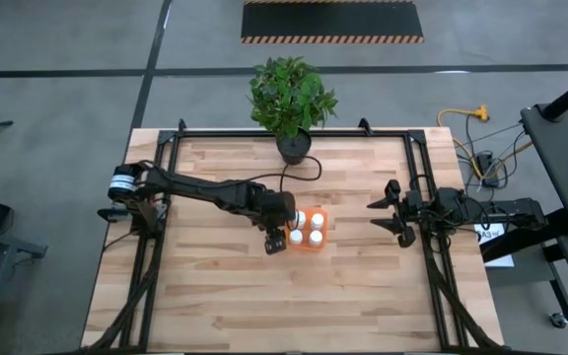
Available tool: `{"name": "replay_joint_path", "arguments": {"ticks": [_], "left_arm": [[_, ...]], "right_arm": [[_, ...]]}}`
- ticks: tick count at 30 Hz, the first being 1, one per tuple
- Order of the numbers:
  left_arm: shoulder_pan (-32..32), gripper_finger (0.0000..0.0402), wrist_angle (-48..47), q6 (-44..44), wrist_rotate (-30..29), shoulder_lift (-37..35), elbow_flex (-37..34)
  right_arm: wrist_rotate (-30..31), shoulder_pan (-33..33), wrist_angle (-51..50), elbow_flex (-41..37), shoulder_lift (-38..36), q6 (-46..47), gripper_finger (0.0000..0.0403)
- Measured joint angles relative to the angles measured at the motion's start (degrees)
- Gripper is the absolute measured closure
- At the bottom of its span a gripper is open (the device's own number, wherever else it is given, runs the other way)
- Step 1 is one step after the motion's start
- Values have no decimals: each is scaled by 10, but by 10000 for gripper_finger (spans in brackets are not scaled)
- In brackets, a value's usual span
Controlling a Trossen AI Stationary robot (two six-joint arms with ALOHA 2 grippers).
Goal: Pick and place pill bottles into a basket
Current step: Put the white pill bottle into the orange bin
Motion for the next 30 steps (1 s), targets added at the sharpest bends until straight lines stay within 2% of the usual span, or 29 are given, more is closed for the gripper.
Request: {"name": "replay_joint_path", "arguments": {"ticks": [9,14,18,23,30], "left_arm": [[0,203,-2,1,-45,-94,-25],[1,203,11,1,-63,-159,-87],[1,203,59,-14,-71,-221,-162],[1,203,114,-61,-132,-300,-254],[1,203,117,-134,-224,-371,-328]], "right_arm": [[0,0,0,0,0,0,199],[0,0,0,0,0,0,199],[0,0,0,0,0,0,199],[-1,0,-1,0,0,0,199],[-1,0,0,0,0,0,199]]}}
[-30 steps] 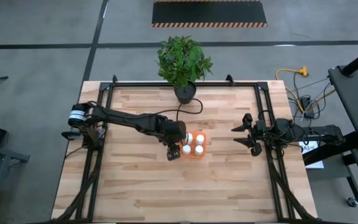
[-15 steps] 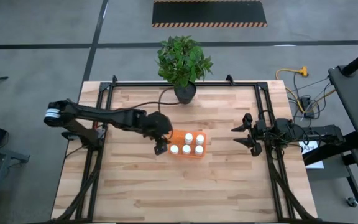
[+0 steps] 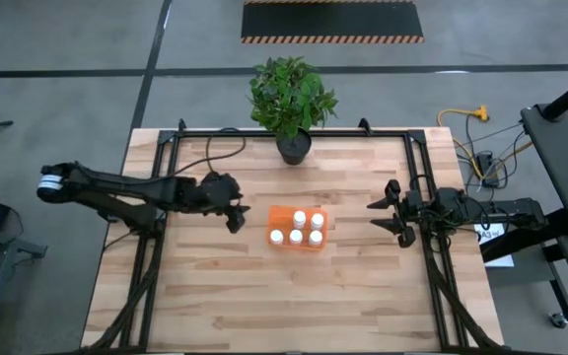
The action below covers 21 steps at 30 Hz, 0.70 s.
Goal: Pick and place pill bottles into a basket
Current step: Put the white pill bottle into the orange bin
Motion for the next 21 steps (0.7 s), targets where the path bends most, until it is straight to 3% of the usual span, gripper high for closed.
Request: {"name": "replay_joint_path", "arguments": {"ticks": [16,21], "left_arm": [[0,203,-26,-160,-11,-47,-95],[0,203,-30,-151,-11,-47,-96]], "right_arm": [[0,0,0,0,0,1,199],[0,0,0,0,0,1,199]]}}
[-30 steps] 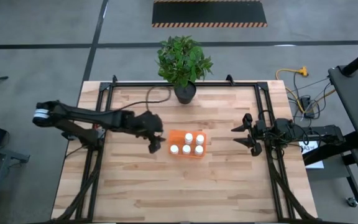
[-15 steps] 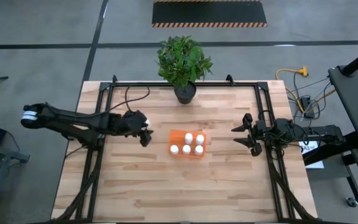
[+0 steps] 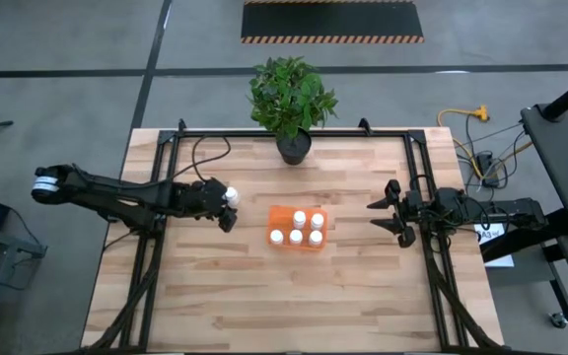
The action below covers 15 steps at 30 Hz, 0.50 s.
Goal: Pick and place pill bottles into a basket
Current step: Put the white pill bottle into the orange bin
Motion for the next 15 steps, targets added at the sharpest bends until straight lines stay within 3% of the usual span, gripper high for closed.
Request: {"name": "replay_joint_path", "arguments": {"ticks": [4,9,15], "left_arm": [[1,195,1,6,0,-1,0],[3,153,1,20,-3,-1,1],[3,111,1,67,-50,-1,1]], "right_arm": [[0,0,0,0,0,-1,199],[0,0,0,0,0,-1,199],[0,0,0,0,0,-1,199]]}}
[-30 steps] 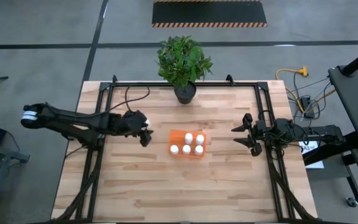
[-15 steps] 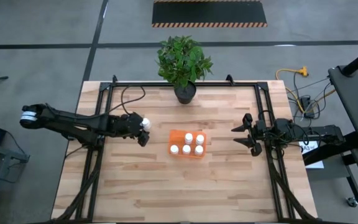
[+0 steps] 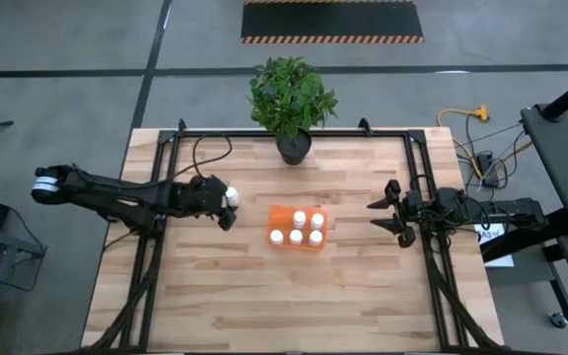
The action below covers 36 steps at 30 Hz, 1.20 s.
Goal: Pick and place pill bottles into a basket
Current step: Put the white pill bottle into the orange bin
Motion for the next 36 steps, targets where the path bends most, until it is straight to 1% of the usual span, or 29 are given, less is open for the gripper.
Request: {"name": "replay_joint_path", "arguments": {"ticks": [2,6,9,13,17,24,29,33,36], "left_arm": [[0,110,0,20,-25,0,-4],[0,109,3,24,-64,-3,-15],[0,109,10,19,-61,-9,-27],[0,109,10,-11,-54,-21,-42],[0,109,10,-7,-48,-21,-44],[0,109,37,-6,-46,-14,-46],[0,109,50,-12,-23,-9,-64],[2,109,47,-45,-32,-10,-84],[4,109,52,-52,-35,-9,-86]], "right_arm": [[0,0,0,0,0,0,199],[0,0,0,0,0,0,199],[0,0,0,0,0,1,199],[0,0,0,0,0,1,199],[0,0,0,0,0,1,199],[0,0,0,0,0,0,199],[0,0,0,0,0,0,199],[0,0,0,0,0,1,199],[0,0,0,0,0,1,199]]}}
